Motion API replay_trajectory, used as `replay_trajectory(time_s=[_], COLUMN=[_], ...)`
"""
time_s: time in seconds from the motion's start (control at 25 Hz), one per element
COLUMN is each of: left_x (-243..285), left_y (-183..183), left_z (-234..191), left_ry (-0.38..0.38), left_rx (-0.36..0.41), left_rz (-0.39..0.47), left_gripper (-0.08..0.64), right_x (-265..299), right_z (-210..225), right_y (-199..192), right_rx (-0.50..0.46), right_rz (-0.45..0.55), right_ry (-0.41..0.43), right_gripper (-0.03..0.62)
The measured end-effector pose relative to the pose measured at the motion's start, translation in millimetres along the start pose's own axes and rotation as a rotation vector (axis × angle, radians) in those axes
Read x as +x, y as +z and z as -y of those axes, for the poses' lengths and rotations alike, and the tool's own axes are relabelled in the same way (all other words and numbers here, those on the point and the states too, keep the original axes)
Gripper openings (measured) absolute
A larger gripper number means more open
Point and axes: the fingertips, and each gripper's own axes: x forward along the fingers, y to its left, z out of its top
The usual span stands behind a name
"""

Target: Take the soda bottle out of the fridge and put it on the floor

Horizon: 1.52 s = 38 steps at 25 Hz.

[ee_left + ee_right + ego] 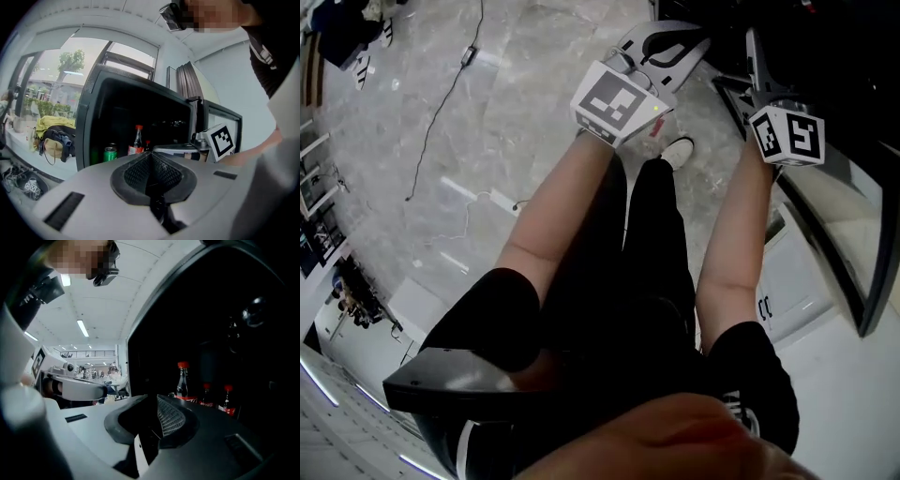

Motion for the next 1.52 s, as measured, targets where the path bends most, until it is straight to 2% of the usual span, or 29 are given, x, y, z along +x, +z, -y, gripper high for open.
replay_trajectory(time_s=[0.08,0.2,0.36,0.52,0.76,1.04,1.24,1.52], left_x=[9,25,37,44,57,57,51,29], left_y=[-13,-26,-26,-25,-24,-23,-22,-27], left_z=[-11,-23,-36,-46,-54,-62,-64,-66], left_ry=[0.009,0.008,-0.01,-0.027,-0.034,-0.026,-0.019,0.0], left_rx=[-0.014,-0.007,-0.01,-0.022,-0.036,-0.064,-0.043,-0.047], left_rz=[-0.003,-0.026,-0.023,-0.015,-0.014,-0.007,-0.003,0.017], left_gripper=[0.005,0.005,0.005,0.005,0.005,0.005,0.005,0.005], right_x=[10,25,40,53,76,99,103,88], right_z=[10,24,42,64,83,91,94,60], right_y=[-3,-4,-8,-8,-9,0,1,2], right_rx=[0.008,-0.001,-0.01,-0.04,-0.063,-0.1,-0.132,-0.143], right_rz=[0.015,0.03,0.034,0.034,0.021,0.015,0.004,0.007], right_ry=[-0.022,-0.067,-0.132,-0.197,-0.225,-0.21,-0.219,-0.157], right_gripper=[0.062,0.157,0.268,0.323,0.347,0.345,0.324,0.321])
